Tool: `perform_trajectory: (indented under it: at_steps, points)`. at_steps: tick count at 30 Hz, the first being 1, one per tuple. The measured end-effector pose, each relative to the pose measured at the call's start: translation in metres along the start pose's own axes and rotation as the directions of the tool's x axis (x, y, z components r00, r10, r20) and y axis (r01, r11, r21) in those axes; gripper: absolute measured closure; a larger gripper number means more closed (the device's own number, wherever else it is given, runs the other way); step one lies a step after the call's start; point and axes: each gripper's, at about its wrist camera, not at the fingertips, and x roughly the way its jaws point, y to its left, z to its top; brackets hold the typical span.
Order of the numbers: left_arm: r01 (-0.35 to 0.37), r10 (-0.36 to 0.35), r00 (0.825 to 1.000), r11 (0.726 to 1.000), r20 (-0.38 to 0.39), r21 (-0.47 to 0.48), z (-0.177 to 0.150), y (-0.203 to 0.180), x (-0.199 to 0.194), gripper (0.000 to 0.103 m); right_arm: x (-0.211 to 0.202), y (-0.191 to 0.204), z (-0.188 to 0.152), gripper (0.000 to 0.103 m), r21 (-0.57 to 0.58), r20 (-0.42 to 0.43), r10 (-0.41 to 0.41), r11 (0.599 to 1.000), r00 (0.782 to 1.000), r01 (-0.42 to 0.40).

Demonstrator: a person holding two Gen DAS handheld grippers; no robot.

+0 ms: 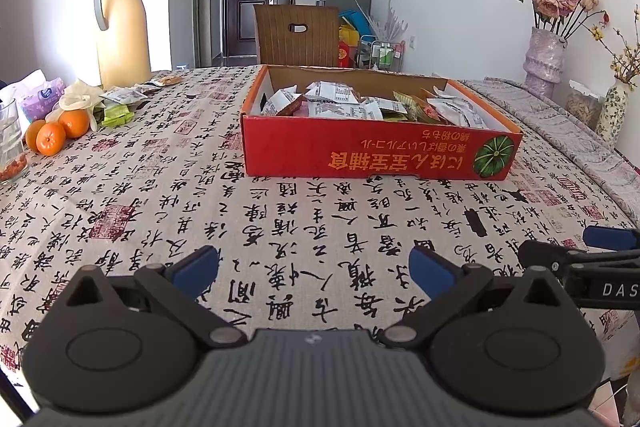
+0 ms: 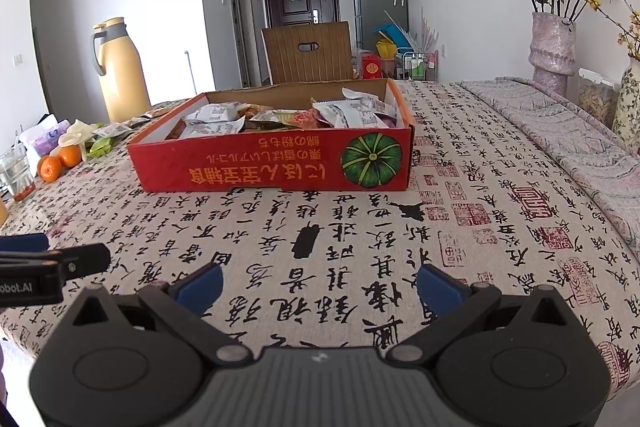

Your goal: Organize snacks

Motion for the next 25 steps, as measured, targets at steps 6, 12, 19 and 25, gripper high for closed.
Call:
perform_trajectory:
  at_steps: [6, 12, 19, 25]
  points:
    - [0.0, 0.0, 1.0, 1.0, -0.002, 0.0, 0.0001, -0.0004, 0.0, 0.0, 0.0016, -0.0002, -0.0008, 0.0, 0.0, -0.002, 0.0, 1.0, 1.0, 0.0]
    - [-0.001, 0.001, 1.0, 1.0, 0.001, 0.002, 0.0, -0.001, -0.0001, 0.0, 0.0018, -0.0002, -0.0022, 0.0, 0.0, -0.002, 0.0, 1.0, 1.0, 0.0]
    - [0.001, -0.001, 1.0, 1.0, 0.007, 0.005, 0.0001, -0.0016, -0.0012, 0.0, 0.0017, -0.0002, -0.0014, 0.0, 0.0, -0.003, 0.0, 1.0, 1.0, 0.0]
    - [0.003, -0.004, 1.0, 1.0, 0.012, 0.012, 0.0001, -0.0028, -0.0024, 0.0, 0.0029, -0.0001, -0.003, 0.0, 0.0, -0.004, 0.001, 1.0, 1.0, -0.001]
